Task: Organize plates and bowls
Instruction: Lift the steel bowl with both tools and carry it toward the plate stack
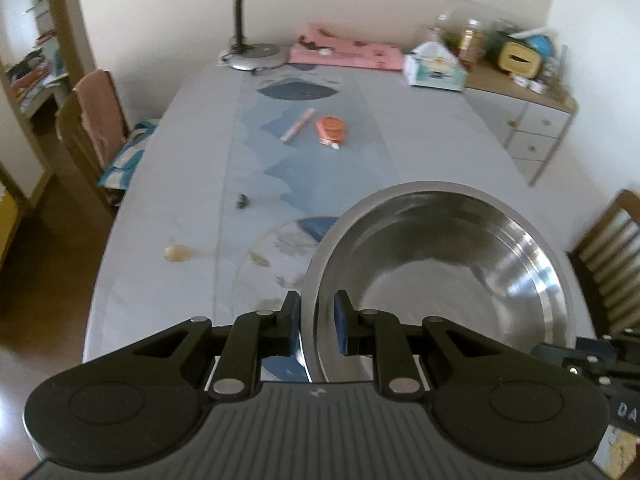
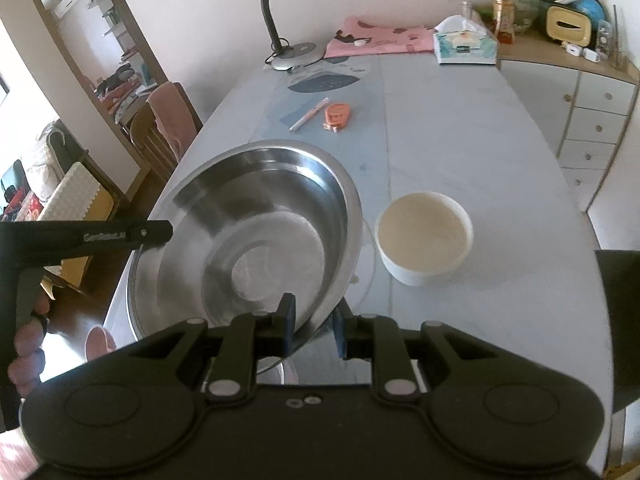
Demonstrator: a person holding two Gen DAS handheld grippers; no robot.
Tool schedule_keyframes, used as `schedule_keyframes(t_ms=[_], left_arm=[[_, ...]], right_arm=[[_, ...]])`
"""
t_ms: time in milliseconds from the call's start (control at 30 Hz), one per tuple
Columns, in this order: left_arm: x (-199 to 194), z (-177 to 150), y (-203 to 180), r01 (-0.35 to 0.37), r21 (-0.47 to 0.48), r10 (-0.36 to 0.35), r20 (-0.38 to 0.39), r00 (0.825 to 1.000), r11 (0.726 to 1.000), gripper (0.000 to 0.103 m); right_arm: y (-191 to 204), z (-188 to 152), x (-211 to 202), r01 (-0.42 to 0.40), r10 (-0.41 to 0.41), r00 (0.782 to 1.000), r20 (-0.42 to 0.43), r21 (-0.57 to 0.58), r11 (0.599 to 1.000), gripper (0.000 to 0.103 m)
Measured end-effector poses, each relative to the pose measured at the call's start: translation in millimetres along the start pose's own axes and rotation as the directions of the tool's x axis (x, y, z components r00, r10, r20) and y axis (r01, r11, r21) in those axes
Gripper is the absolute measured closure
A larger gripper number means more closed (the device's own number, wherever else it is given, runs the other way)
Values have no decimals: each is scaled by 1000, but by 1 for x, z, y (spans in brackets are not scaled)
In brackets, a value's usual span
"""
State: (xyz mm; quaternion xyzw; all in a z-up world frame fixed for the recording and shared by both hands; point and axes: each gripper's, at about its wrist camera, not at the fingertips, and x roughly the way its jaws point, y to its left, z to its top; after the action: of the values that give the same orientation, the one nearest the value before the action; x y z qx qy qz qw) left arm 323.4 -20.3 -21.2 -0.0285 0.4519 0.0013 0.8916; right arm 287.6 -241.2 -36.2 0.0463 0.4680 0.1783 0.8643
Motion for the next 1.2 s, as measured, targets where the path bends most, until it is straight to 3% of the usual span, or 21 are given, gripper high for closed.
schedule_keyframes(t_ms=[533,900,1200], left_arm=[[-26,-74,-65,166,89,-160,-66,985,982,86],[-11,-136,-110,173,231,-148,-123,981,957,86],[17,-179,-129,213,282,-155,-214,964,936,86]], right_arm=[[-52,-73,-54,94,-94,996,-3,107,990,87],[-81,-134,-54,143,-132,989,-71,172,975,87],[-102,-174,-39,170,-146,981,-124,208,963,87]])
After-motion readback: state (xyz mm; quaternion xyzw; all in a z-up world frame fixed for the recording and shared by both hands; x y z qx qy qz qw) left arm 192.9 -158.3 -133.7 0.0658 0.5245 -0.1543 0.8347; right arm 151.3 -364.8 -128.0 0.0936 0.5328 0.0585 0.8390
